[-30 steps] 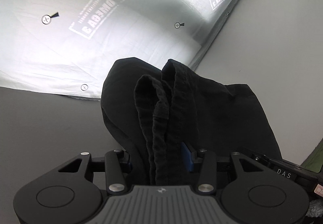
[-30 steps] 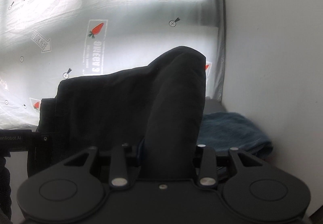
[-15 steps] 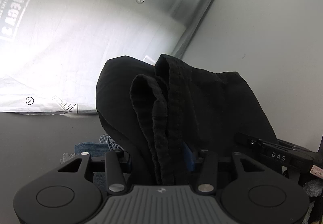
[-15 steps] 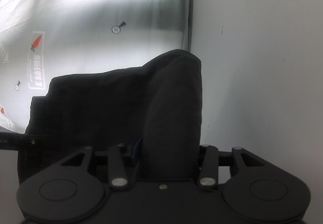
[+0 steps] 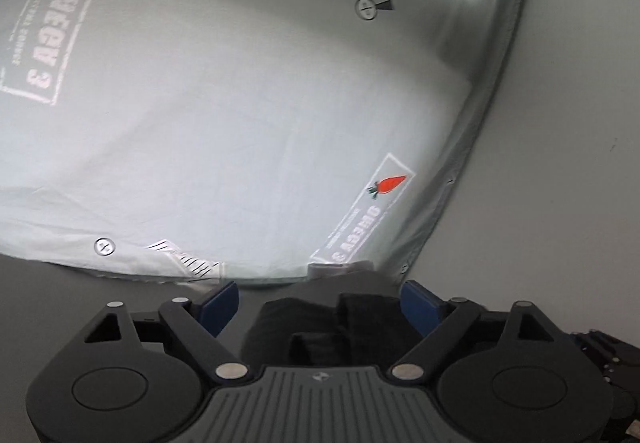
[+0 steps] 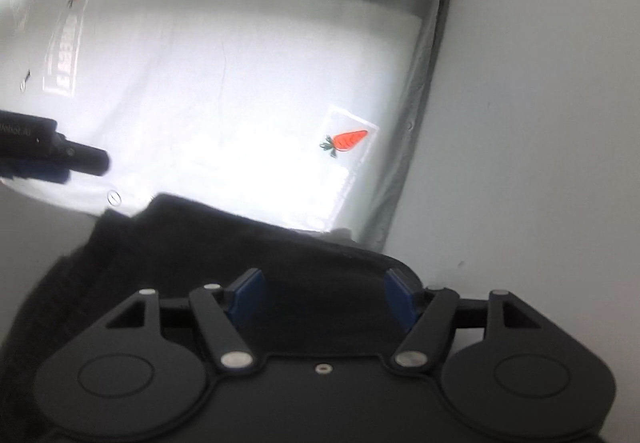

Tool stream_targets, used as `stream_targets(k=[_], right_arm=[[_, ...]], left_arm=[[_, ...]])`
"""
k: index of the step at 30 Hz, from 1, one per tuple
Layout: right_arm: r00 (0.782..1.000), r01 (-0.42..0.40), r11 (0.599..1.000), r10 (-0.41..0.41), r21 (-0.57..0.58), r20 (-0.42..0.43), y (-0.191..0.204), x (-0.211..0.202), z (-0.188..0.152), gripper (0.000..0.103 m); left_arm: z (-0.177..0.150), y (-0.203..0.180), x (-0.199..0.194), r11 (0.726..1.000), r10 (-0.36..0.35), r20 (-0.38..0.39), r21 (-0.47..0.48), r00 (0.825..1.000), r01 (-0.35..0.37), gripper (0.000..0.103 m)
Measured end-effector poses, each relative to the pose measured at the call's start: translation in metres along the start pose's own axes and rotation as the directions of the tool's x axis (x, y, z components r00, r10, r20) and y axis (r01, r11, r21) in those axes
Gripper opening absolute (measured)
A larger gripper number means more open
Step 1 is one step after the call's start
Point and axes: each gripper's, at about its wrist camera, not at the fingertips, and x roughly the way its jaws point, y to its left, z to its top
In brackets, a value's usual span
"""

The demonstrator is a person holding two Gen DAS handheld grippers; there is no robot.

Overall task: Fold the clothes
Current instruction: 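Carry the trousers with both tools onto the folded jeans stack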

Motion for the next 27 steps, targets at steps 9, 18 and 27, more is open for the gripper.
stream_targets(k=[9, 18, 27], right_arm=[[0.999, -0.026, 0.993, 0.029, 0.118, -0.023, -0.017, 0.069, -0.048, 0.103], [0.995, 0.097, 0.995, -0.097, 0.001, 0.036, 0.01, 0.064, -0.061, 0.102], [0.979, 0.202, 0.973, -0.203, -0.109, 0.008, 0.031, 0.056, -0.053, 0.103]], left_arm=[[-0.068, -0.018, 0.065, 1.0, 0.016, 0.011, -0.024, 1.0, -0.016, 0.1], [-0.079, 0.007, 0.096, 0.996, -0.032, -0.02, -0.088, 0.999, 0.03, 0.103], [-0.075, 0.008, 0.097, 0.996, -0.028, -0.085, -0.086, 0.996, 0.021, 0.103]])
